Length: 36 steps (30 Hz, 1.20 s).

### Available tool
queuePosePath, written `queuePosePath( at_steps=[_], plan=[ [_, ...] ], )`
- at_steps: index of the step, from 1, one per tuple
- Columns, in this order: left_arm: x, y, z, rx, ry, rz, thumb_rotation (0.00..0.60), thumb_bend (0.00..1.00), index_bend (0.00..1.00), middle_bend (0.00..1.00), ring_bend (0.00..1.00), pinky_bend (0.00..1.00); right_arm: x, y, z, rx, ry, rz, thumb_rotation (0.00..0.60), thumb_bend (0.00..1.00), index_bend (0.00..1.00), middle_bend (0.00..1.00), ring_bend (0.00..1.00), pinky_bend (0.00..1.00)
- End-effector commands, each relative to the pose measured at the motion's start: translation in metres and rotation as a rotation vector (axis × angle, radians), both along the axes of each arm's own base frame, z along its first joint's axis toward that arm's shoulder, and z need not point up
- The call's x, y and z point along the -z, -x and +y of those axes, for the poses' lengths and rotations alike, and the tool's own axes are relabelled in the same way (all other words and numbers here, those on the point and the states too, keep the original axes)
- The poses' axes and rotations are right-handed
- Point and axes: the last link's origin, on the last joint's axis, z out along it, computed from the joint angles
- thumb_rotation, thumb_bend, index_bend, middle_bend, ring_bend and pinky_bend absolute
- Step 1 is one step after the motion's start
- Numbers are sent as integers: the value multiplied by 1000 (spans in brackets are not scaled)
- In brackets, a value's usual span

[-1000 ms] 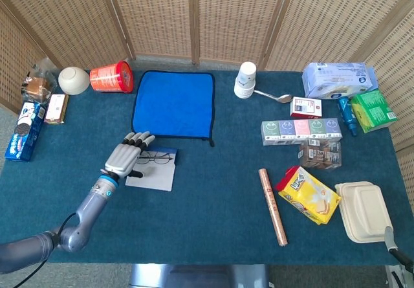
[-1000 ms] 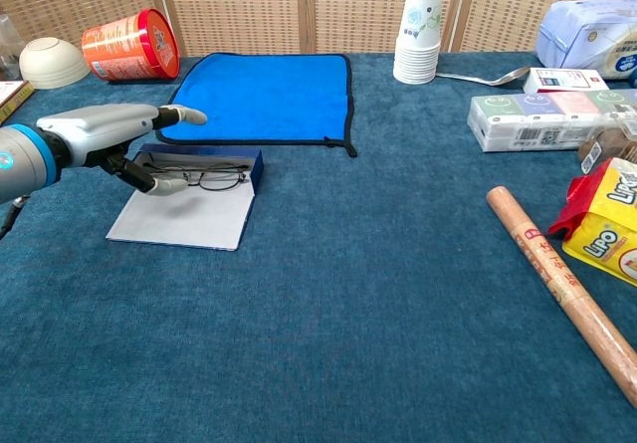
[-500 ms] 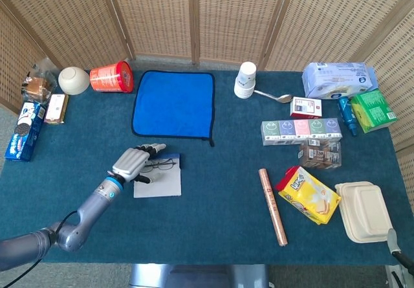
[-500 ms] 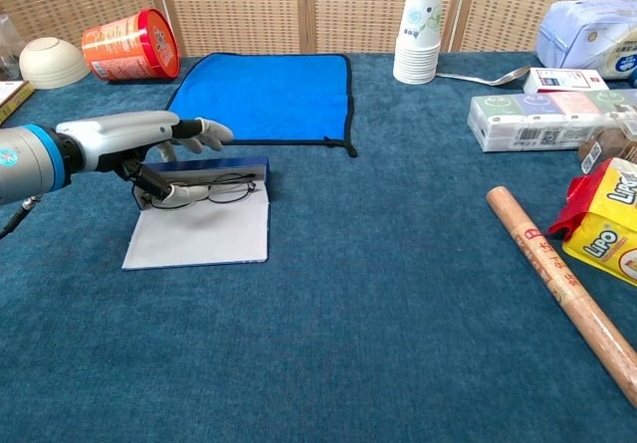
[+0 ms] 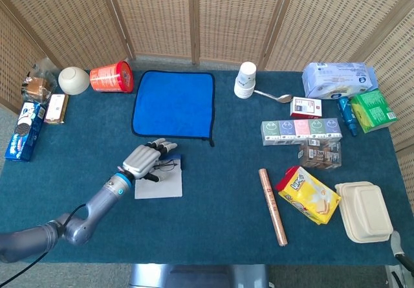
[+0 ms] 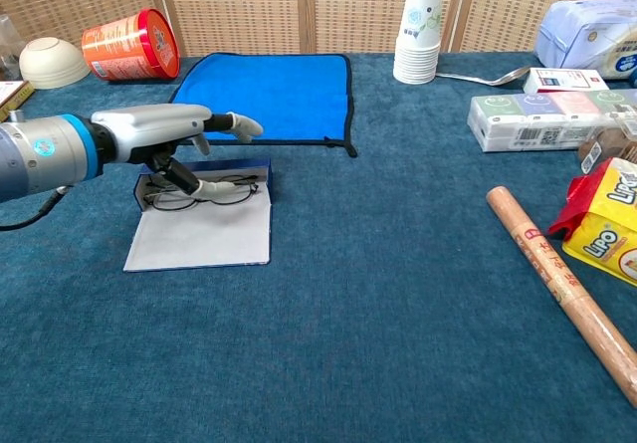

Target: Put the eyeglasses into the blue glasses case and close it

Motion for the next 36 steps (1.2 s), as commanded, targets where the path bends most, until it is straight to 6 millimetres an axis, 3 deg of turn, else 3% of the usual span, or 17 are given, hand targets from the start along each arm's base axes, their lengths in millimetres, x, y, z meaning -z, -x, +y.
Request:
queuePosePath(
  at_steps=[1,9,17,36],
  plan=[
    [4,-5,0,9,13,-5,411,332,74,128,64,225,0,0,0,0,0,0,600,372,0,46,0,94],
    [18,-25,-14,47,100,-43,411,333,76,134,65,249,-1,1,2,2,4,0,600,372,0,46,0,95],
    [16,-29,-31,89,154,-61,403,332,75,135,57,249,-2,1,5,-4,11,0,600,373,0,46,0,97],
    [-20,22,-74,-19,141,-39,404,333,55,115,2,209,1,-2,2,-33,1,-7,600,371,0,46,0,98]
  ],
)
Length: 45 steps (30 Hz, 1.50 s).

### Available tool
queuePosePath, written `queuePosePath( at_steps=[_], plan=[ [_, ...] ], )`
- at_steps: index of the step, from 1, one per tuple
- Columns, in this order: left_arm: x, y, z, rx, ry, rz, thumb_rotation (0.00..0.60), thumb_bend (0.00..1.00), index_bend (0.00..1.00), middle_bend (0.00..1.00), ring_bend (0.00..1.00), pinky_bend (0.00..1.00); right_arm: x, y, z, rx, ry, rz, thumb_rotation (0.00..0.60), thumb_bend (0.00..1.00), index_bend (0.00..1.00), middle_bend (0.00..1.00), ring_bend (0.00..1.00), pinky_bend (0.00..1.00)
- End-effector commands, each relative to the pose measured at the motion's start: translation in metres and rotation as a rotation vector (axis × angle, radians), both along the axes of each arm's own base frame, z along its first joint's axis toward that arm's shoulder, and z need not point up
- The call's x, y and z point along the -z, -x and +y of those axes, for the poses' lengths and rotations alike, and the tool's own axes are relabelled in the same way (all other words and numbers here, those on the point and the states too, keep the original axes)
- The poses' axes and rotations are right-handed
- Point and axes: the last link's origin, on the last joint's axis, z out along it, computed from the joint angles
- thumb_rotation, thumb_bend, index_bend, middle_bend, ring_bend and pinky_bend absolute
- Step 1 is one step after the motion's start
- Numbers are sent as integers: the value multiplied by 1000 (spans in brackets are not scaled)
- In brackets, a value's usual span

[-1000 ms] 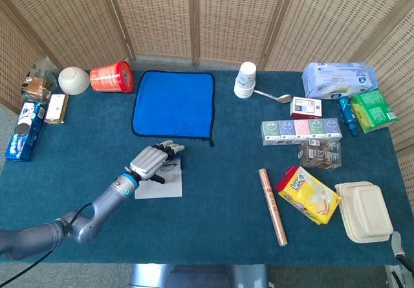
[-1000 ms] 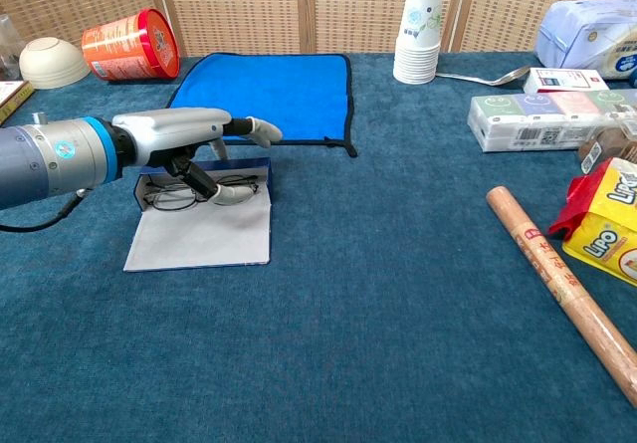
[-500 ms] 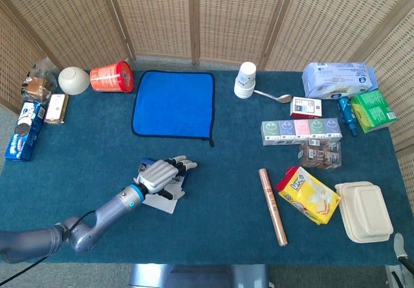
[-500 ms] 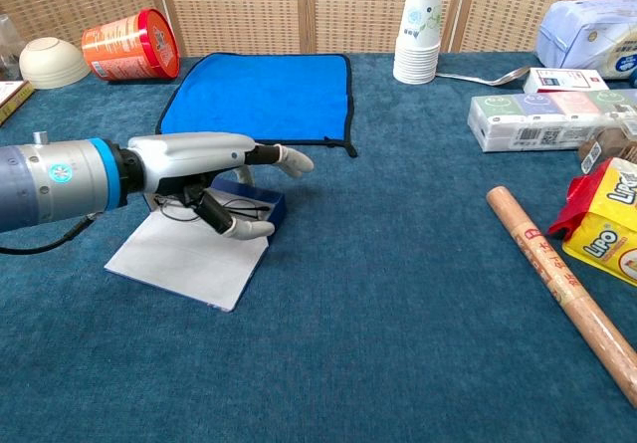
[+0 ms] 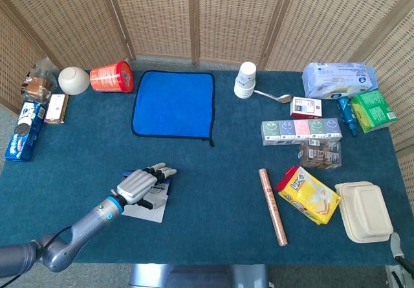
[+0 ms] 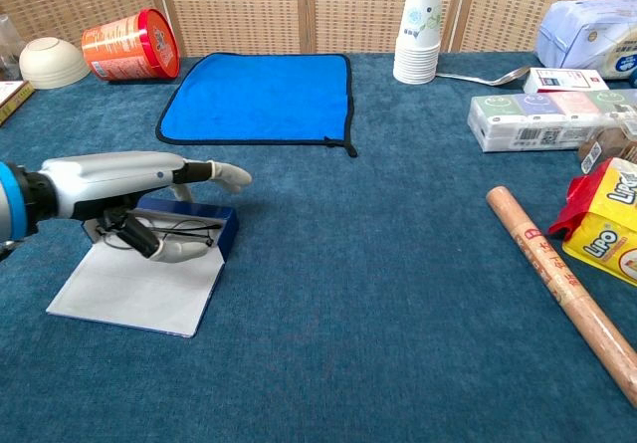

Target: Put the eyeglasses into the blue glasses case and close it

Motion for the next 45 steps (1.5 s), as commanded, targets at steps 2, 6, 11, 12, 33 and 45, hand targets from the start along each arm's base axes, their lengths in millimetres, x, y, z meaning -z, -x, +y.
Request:
queuePosePath(
  at_steps=[2,6,11,12,33,45],
  plan=[
    [-7,9,-10,-27,-3,-1,403,333,54,114,0,202,0,0,-1,-5,-1,-1,600,372,0,46,0,98],
    [-9,9,-16,-29,1,-14,407,333,54,111,0,194,2,0,-2,-10,-7,-4,600,371,0,46,0,98],
    [-10,8,-23,-18,15,-6,401,333,53,102,0,185,2,1,-3,-12,-6,-7,600,372,0,45,0,98],
    [-11,8,-24,-17,17,-4,404,332,52,101,0,179,2,1,-2,-11,-7,-7,600,372,0,45,0,98],
    [-29,25,-58,-106,10,-13,398,333,41,78,0,145,7,6,-11,-34,-28,-30,600,372,0,46,0,98],
    [-40,50,-63,-160,-30,43,396,332,38,78,0,109,12,4,-20,-54,-47,-34,600,371,0,46,0,99]
  ],
)
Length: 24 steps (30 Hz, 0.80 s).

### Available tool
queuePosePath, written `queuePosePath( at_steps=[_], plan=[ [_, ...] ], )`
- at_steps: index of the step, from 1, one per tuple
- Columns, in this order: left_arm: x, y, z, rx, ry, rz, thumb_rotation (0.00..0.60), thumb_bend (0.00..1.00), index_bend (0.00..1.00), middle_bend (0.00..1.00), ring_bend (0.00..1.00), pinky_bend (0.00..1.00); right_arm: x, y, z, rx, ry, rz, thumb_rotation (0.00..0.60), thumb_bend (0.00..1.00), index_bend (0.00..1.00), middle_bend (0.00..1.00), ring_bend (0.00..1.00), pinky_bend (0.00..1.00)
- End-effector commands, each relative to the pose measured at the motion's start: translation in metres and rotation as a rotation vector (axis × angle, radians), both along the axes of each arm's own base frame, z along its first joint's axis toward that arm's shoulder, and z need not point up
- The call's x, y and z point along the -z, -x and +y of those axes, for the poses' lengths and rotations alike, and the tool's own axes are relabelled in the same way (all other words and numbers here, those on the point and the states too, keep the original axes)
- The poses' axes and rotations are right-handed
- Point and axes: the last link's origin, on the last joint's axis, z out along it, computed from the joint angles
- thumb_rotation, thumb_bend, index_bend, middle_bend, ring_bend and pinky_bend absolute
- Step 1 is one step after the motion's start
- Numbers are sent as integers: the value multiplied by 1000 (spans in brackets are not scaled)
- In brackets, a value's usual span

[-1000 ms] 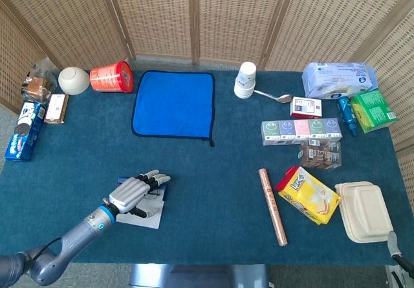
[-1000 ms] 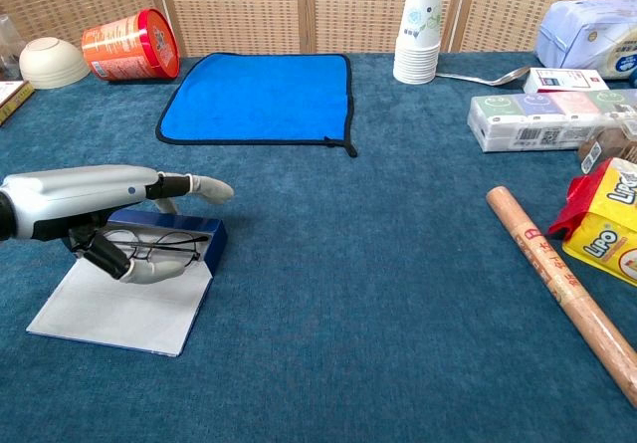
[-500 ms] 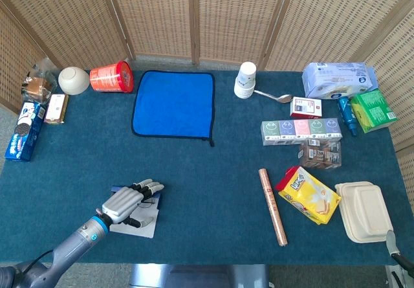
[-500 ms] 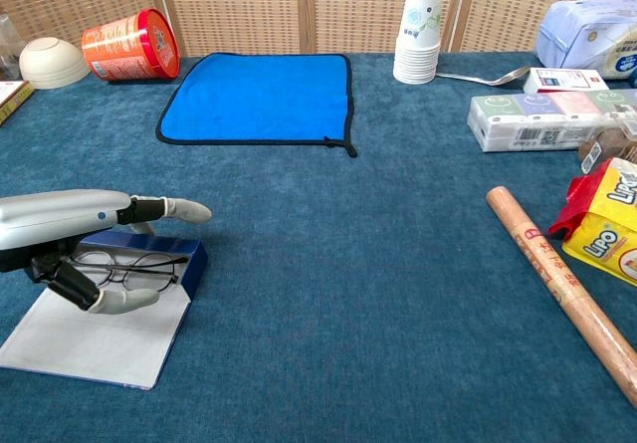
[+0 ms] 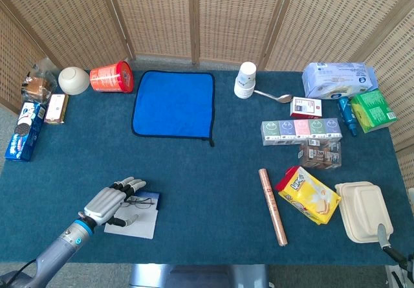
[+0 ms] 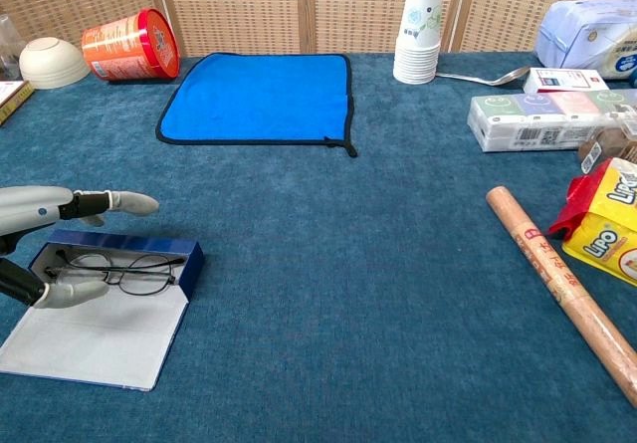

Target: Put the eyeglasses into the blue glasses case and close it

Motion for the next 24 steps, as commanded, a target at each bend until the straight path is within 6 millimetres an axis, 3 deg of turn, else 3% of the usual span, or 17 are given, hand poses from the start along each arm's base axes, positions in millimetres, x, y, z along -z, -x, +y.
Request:
queuePosePath(
  at_steps=[1,24],
  plan=[
    [2,1,-2,-2,13,1,398,333,37,78,0,109,0,0,0,-1,1,0,600,372,0,46,0,99],
    [5,-16,-30,51,88,-10,396,333,31,72,0,113,-4,2,10,-5,23,-5,600,369,0,45,0,99]
  ],
)
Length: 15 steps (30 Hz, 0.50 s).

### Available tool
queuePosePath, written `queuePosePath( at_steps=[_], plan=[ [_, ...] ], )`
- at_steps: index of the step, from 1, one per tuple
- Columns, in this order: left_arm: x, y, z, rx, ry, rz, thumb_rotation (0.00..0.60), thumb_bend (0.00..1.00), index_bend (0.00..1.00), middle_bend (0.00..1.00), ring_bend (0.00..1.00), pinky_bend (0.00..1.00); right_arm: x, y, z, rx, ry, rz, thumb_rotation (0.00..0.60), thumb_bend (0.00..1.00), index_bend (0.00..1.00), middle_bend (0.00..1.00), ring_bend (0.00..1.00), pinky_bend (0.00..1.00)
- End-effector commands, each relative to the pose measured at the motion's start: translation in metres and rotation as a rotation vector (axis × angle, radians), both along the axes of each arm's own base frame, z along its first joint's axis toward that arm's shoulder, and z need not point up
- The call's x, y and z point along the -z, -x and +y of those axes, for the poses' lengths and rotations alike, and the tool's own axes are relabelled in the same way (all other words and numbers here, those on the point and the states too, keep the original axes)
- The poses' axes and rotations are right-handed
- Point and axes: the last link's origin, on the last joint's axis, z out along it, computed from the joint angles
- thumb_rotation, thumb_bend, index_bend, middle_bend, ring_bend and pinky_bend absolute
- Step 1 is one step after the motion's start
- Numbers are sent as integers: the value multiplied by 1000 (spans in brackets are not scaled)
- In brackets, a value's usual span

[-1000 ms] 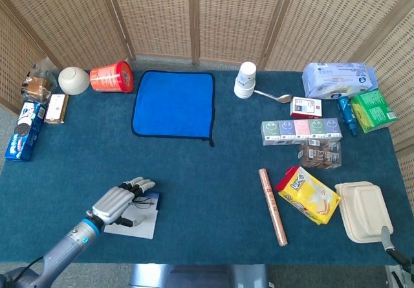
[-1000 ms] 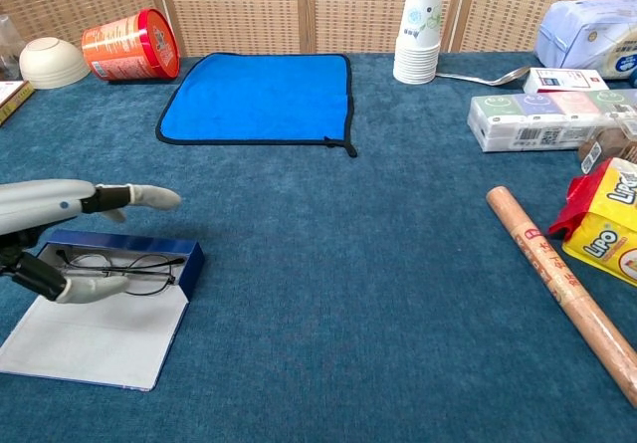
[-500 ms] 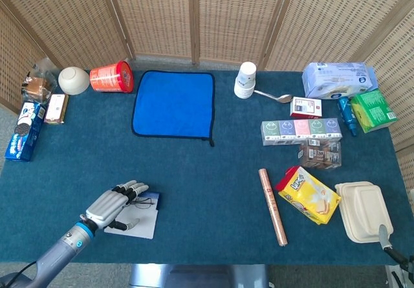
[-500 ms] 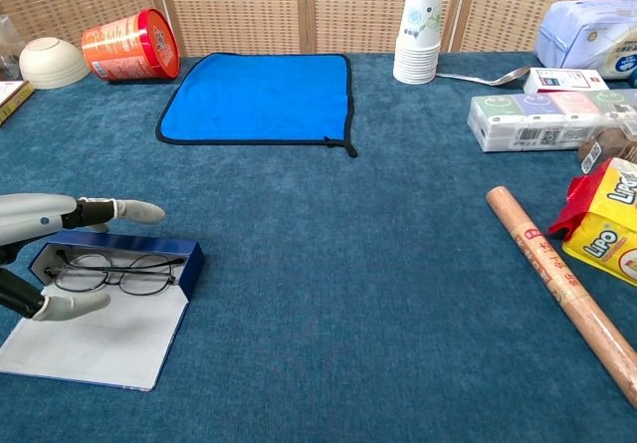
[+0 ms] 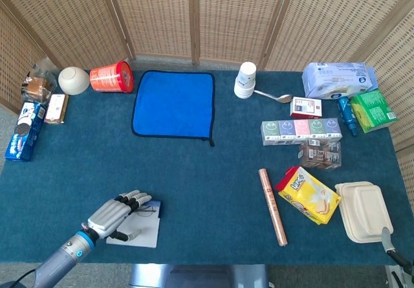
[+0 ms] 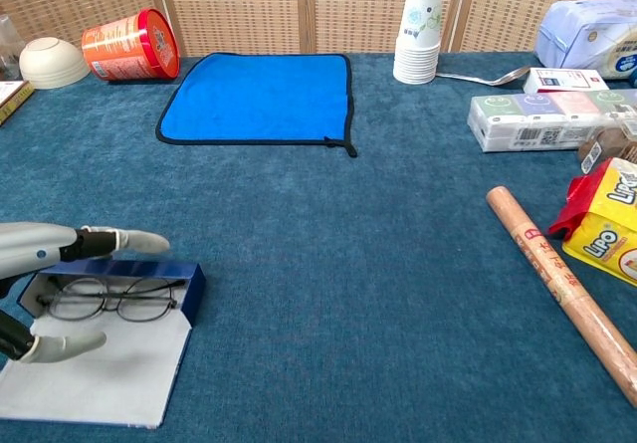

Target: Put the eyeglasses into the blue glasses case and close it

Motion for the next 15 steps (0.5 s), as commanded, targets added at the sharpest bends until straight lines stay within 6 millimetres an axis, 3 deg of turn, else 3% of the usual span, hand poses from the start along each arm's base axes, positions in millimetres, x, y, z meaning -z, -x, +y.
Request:
queuePosePath(
  at_steps=[1,15],
  plan=[
    [1,-5,-1,16,-1,-10,397,333,31,72,0,113,-1,1,2,1,3,-1,600,369,0,45,0,99],
    [3,-18,4,65,-26,-31,395,332,30,71,0,110,-4,1,7,0,14,1,600,369,0,45,0,99]
  ],
)
